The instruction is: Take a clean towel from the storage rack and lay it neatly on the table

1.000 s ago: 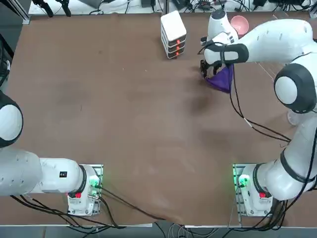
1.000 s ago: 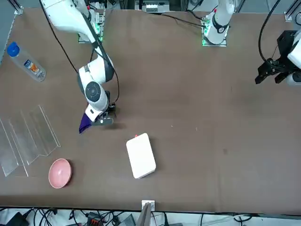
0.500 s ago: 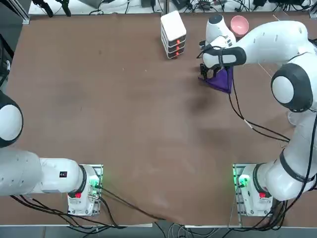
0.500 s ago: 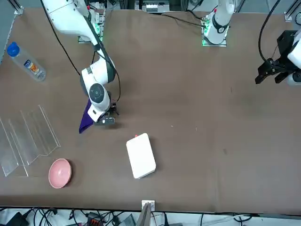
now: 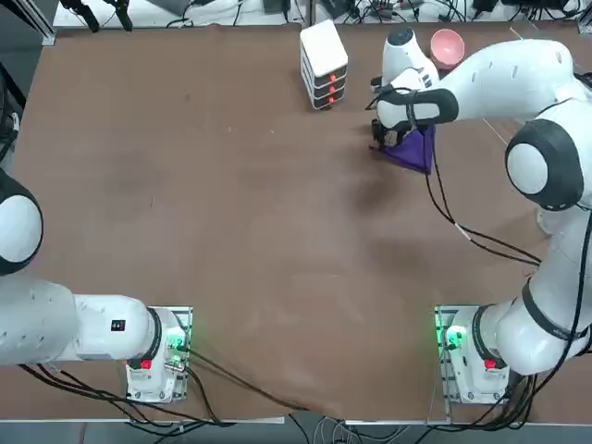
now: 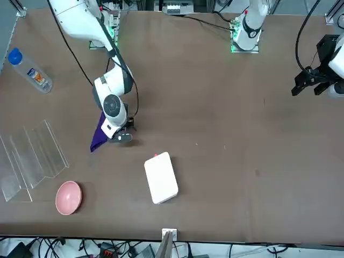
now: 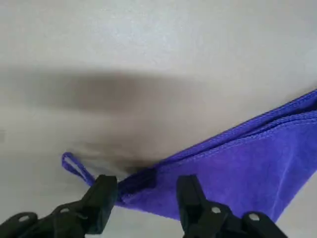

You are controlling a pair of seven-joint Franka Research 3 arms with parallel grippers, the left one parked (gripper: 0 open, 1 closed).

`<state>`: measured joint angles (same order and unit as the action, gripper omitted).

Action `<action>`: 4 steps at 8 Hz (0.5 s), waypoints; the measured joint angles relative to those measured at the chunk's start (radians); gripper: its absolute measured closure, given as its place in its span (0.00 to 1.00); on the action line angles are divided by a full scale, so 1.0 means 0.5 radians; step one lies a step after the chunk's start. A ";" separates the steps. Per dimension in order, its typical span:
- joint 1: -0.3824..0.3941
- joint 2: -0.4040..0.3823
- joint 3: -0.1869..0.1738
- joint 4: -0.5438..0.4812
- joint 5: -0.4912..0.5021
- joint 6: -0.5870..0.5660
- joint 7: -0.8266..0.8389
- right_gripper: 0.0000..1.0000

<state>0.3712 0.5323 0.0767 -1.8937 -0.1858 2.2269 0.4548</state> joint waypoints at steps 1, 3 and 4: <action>0.005 0.000 0.001 0.000 0.000 0.000 0.022 0.26; 0.005 0.001 0.001 -0.001 0.000 -0.003 0.031 0.26; 0.005 0.007 0.001 -0.004 -0.001 -0.007 0.031 0.26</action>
<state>0.3738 0.5356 0.0772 -1.8954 -0.1863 2.2232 0.4702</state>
